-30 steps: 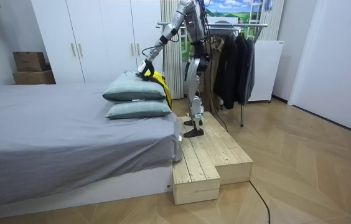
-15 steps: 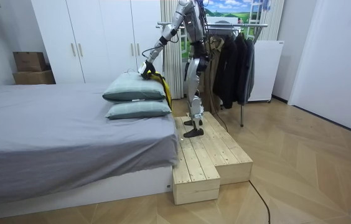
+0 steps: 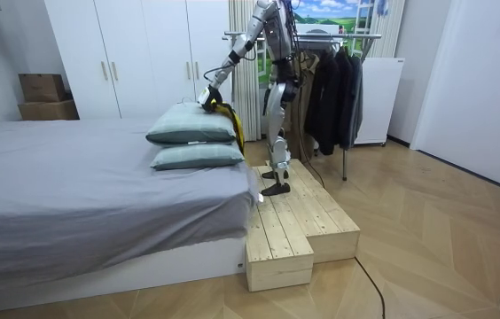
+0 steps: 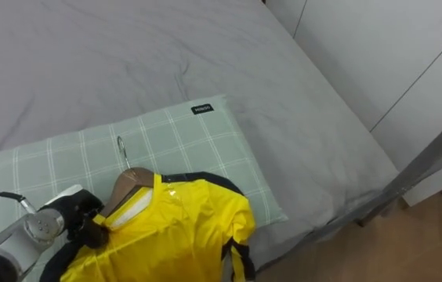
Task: Hang clothes
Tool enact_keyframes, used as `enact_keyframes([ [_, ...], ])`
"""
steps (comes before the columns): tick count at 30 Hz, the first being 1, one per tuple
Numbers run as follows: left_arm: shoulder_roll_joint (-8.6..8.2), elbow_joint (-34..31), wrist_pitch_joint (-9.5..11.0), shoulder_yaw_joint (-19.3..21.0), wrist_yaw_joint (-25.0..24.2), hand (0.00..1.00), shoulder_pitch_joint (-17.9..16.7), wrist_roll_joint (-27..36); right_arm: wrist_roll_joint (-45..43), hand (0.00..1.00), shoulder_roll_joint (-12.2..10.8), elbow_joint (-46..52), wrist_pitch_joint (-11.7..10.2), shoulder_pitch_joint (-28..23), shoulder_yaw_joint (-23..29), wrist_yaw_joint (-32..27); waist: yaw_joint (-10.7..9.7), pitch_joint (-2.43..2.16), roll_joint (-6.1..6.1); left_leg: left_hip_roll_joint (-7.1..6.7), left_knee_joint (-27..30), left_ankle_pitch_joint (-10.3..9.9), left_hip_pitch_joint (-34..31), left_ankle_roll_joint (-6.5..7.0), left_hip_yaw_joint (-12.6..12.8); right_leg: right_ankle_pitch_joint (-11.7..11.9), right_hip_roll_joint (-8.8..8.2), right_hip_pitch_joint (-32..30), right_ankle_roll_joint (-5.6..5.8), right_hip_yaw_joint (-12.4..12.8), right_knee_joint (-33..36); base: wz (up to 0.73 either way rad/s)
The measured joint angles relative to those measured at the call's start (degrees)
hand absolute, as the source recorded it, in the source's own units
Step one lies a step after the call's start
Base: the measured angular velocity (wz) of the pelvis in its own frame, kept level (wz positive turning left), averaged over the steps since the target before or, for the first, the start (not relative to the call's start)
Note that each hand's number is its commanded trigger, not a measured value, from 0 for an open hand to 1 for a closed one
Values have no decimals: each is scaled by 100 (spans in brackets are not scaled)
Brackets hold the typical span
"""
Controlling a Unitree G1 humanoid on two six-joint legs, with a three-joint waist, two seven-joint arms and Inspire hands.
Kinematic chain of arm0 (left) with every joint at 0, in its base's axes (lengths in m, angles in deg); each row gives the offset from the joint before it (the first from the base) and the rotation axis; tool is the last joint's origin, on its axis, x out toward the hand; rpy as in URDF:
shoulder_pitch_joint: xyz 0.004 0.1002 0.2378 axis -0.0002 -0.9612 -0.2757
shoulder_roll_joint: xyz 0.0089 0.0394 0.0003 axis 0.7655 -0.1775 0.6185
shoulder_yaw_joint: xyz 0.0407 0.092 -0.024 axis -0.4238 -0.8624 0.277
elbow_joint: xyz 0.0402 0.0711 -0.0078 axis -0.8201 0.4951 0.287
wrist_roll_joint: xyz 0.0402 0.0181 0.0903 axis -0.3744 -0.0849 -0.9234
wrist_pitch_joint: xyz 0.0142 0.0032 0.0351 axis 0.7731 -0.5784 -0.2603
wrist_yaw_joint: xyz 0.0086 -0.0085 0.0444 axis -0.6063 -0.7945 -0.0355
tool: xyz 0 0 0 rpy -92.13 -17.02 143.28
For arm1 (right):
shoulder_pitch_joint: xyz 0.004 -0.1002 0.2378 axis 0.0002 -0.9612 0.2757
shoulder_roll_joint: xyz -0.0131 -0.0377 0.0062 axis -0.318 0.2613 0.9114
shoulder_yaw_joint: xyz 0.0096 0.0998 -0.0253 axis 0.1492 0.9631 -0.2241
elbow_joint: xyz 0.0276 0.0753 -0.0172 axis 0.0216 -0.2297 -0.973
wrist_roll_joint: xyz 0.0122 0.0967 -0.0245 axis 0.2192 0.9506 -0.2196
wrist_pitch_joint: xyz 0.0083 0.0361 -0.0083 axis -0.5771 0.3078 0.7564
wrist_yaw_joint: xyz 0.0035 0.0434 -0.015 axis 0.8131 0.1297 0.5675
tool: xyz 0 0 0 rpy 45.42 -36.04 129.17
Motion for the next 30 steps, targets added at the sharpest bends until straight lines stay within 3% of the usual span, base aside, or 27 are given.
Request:
enact_keyframes([
  [8, -77, -4, 93, 63, 148, 100, -14, 21, 6, 0, 2, -18, -83, -103, 7, -1, 52, -12, 18, -4, -4, -1, 161, -2, -21, 2, 6, 210, 2, -11, -59, 3],
  [14, -111, -123, 281, 293, 291, 100, -64, 498, -7, 0, 70, -59, -139, -197, 11, -65, 89, -100, 186, -76, -31, -1, 362, -3, -219, -22, -28, 493, 13, -154, -74, 17],
  [17, -119, -615, 337, 355, 322, 100, -319, 498, -10, 0, 132, -58, -166, -311, 95, -79, 164, -138, 264, -116, -86, 1, 541, -6, -352, -86, -76, 707, 20, -301, -67, 26],
  [20, -137, -963, 371, 451, 466, 100, -546, 473, 1, 0, 154, -38, -167, -444, 232, -93, 238, -144, 277, -213, -151, 10, 719, -16, -489, -227, -135, 940, 43, -452, -66, 29],
  [25, -151, -1724, 384, 565, 767, 100, -1257, 448, 9, 0, 246, -53, -147, -651, 406, -121, 377, -224, 401, -317, -247, 45, 999, -31, -775, -297, -191, 1331, 61, -681, -163, 26],
  [30, -151, -2446, 384, 663, 830, 100, -1973, 328, -8, 0, 259, -185, -119, -781, 643, -102, 554, -259, 394, -419, -449, 78, 1369, -44, -929, -454, -290, 1676, 85, -860, -153, 20],
])
